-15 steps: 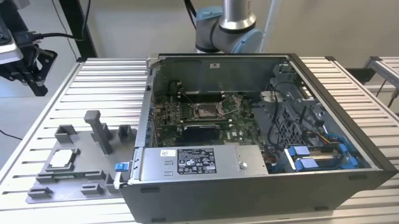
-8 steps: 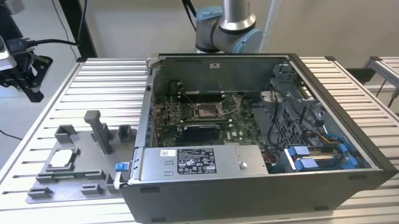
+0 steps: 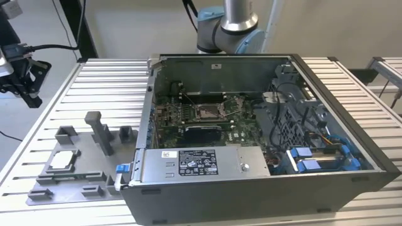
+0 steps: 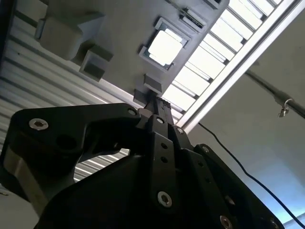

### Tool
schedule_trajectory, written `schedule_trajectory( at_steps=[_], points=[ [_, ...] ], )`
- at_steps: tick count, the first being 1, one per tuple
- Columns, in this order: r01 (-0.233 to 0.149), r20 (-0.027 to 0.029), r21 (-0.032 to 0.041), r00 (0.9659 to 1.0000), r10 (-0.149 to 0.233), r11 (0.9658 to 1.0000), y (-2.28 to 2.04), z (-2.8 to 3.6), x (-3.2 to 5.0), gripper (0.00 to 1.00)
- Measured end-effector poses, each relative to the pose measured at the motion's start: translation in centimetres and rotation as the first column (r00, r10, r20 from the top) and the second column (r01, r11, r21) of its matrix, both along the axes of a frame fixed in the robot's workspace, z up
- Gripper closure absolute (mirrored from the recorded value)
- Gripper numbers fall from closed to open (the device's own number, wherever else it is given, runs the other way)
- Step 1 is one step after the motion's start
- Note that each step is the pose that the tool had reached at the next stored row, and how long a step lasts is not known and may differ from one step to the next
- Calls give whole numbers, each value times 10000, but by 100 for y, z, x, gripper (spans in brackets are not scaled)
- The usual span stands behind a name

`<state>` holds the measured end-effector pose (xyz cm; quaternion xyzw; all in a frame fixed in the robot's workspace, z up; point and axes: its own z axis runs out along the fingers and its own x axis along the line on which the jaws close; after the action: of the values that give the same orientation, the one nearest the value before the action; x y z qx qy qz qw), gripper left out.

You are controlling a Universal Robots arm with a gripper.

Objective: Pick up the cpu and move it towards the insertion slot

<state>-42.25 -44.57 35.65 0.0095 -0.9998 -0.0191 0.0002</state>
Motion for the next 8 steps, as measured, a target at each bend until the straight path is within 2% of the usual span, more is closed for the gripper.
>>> schedule_trajectory(
  at_steps=[5, 6, 8],
  points=[
    [-1, 0, 0, 10000, 1, 10000, -1, 0, -2, 100],
    [-1, 1, 0, 10000, 1, 10000, -1, 0, -2, 0],
    [-1, 1, 0, 10000, 1, 10000, -1, 0, -3, 0]
  ],
)
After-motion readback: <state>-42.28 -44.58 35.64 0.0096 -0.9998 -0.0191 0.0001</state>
